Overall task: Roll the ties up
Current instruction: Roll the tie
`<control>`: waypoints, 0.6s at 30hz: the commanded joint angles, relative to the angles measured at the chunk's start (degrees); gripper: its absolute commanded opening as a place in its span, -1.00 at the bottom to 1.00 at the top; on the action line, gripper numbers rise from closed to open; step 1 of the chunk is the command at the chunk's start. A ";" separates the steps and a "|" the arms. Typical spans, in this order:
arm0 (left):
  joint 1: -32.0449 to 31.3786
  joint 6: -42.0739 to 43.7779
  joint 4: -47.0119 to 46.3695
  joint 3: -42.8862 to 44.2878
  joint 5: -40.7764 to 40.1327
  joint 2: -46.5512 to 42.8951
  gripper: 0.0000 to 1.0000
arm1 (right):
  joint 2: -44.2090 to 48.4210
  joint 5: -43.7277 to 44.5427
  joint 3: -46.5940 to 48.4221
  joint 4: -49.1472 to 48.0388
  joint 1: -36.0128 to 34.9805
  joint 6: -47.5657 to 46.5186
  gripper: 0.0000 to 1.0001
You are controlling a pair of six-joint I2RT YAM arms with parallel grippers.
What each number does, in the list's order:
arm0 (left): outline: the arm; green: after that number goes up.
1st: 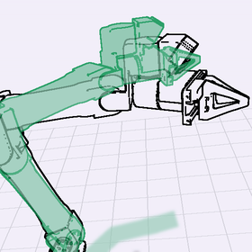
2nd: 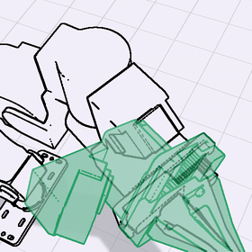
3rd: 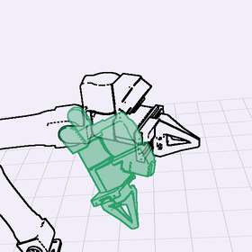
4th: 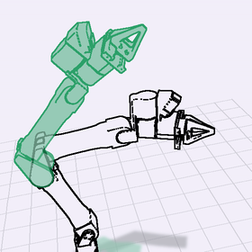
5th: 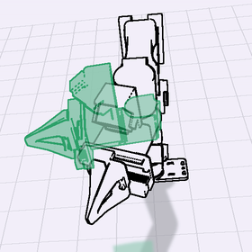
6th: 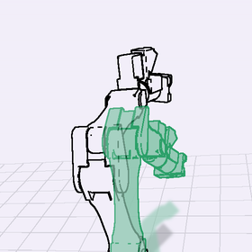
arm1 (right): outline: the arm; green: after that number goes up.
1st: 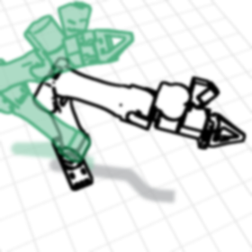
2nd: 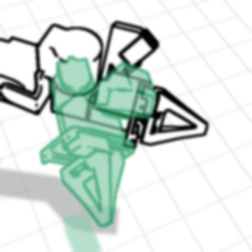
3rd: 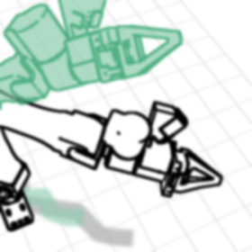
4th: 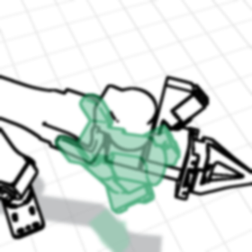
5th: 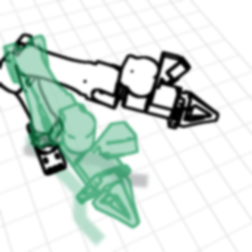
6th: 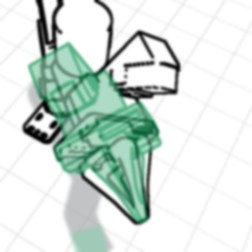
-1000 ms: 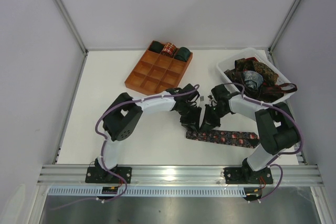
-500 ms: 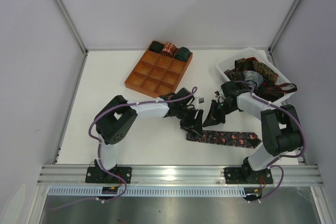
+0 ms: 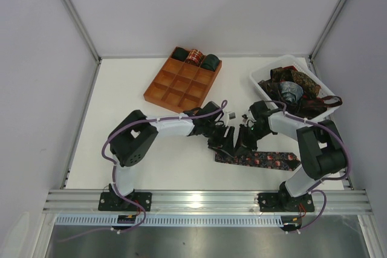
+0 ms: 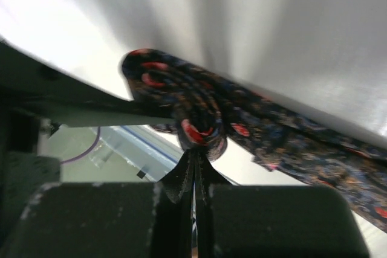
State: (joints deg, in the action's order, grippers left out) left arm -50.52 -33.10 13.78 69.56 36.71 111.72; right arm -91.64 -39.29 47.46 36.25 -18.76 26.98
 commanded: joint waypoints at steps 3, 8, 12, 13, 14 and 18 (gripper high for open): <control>-0.81 1.11 0.63 -0.39 -0.76 0.16 0.26 | -0.56 5.62 -1.58 -0.74 1.01 0.18 -1.00; -0.28 2.51 0.81 -0.39 -1.02 -4.31 0.34 | -3.54 5.11 -1.50 -2.85 0.66 0.17 -1.00; 1.21 4.27 3.97 -0.91 -3.13 -8.35 0.43 | -4.95 5.19 -1.23 -4.78 -0.40 0.88 -1.00; 1.56 4.45 4.50 -1.44 -3.66 -9.15 0.44 | -5.39 5.19 -1.14 -5.13 -0.57 1.05 -1.00; 2.44 4.45 4.76 -2.14 -4.01 -10.28 0.46 | -5.66 5.19 -1.14 -5.31 -0.75 1.05 -1.00; 5.08 4.19 5.21 -8.02 -3.58 -14.42 0.48 | -6.27 4.66 -1.06 -6.63 -0.92 1.14 -1.00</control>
State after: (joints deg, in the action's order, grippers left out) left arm -47.66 -30.81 17.67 64.95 34.06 101.36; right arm -96.95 -36.75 46.24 32.58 -19.25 27.81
